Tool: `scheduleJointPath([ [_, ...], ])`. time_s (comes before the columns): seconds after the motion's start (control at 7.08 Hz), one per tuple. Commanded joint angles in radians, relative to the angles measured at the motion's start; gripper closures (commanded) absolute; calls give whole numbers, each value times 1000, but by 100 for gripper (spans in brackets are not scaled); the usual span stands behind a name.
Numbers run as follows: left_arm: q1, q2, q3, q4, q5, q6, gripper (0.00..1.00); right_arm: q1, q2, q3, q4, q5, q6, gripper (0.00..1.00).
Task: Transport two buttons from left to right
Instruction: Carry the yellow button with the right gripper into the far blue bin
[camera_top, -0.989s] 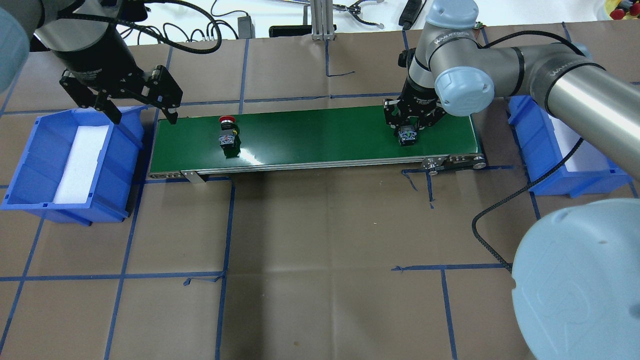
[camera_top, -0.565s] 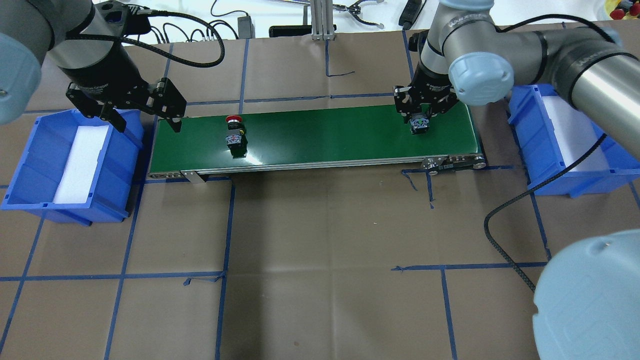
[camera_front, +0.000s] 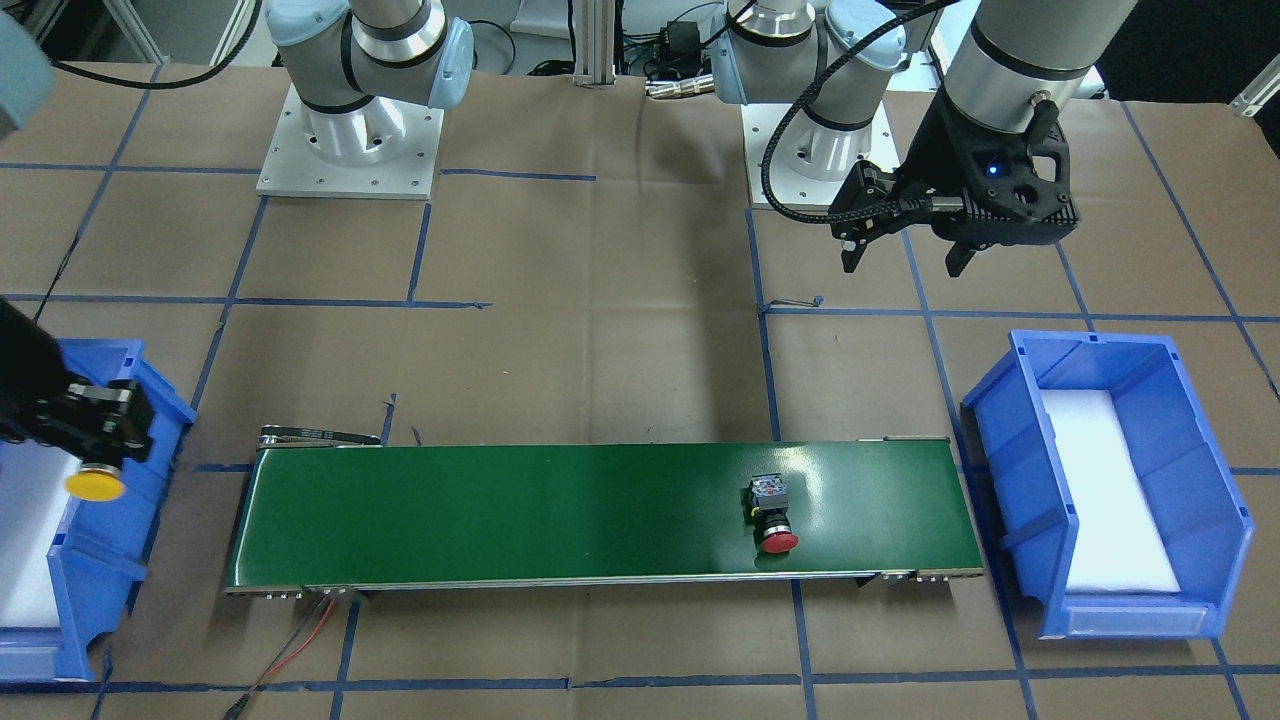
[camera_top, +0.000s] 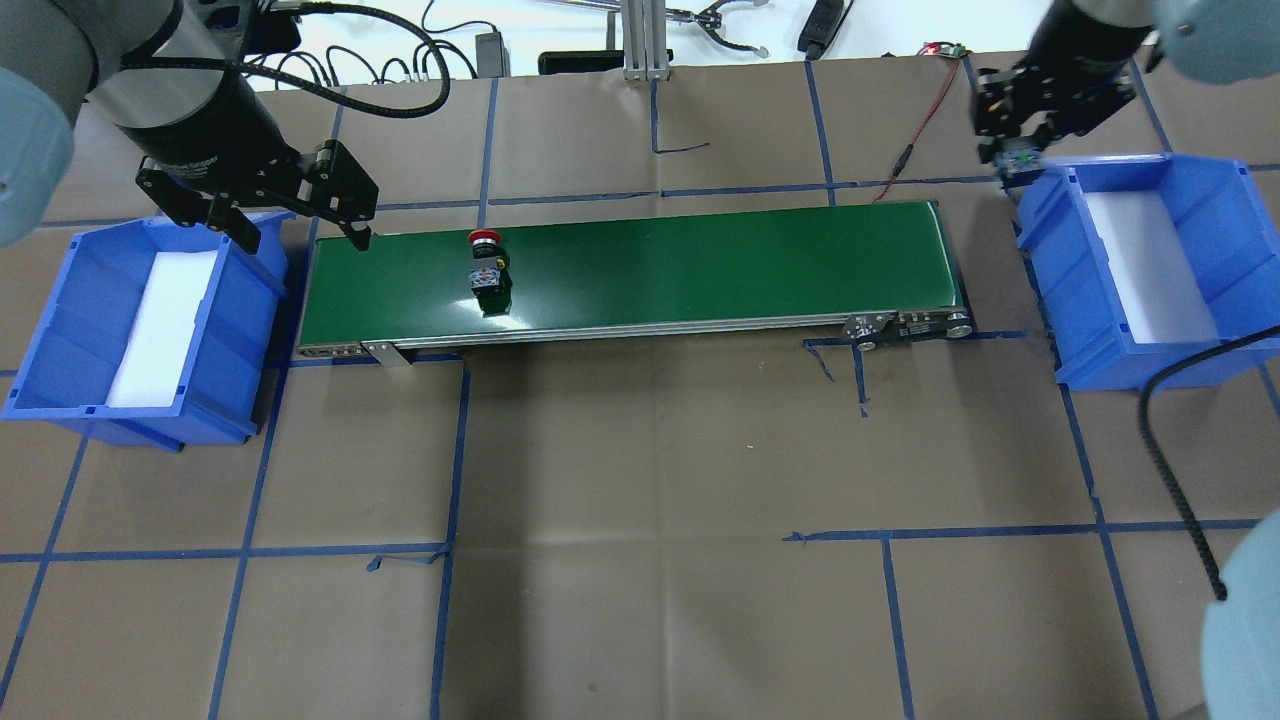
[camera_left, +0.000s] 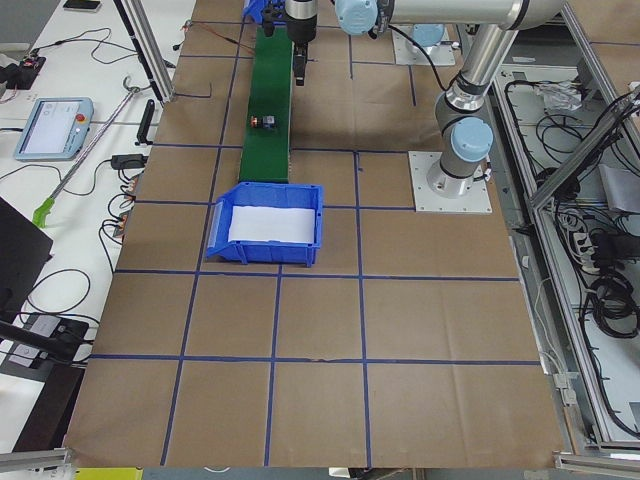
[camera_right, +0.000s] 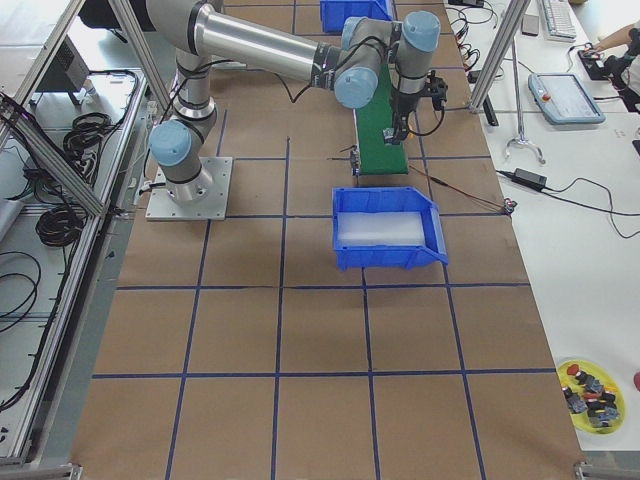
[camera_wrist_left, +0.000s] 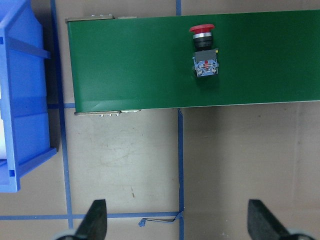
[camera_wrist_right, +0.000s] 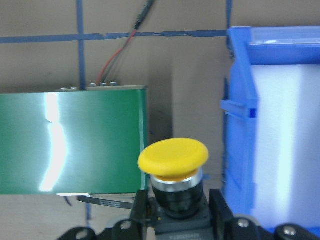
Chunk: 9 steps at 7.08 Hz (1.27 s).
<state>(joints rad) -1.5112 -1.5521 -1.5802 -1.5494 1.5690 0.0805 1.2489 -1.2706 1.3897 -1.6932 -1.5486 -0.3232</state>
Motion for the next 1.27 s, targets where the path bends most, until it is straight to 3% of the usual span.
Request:
scheduleJointPath([
  [0.0, 0, 0, 3, 0, 11, 1, 0, -165, 23, 4, 12, -112, -145, 95],
  [0.14, 0, -2, 2, 0, 10, 1, 0, -201, 26, 71, -35, -110, -146, 95],
  [0.42, 0, -3, 3, 0, 6, 1, 0, -221, 26, 254, -306, -105, -201, 95],
  [0.71, 0, -3, 12, 0, 5, -1, 0, -226, 49, 317, -330, -103, -221, 95],
  [1.13, 0, -14, 14, 2, 6, -2, 0, -226, 100, 322, -330, -108, -280, 94],
])
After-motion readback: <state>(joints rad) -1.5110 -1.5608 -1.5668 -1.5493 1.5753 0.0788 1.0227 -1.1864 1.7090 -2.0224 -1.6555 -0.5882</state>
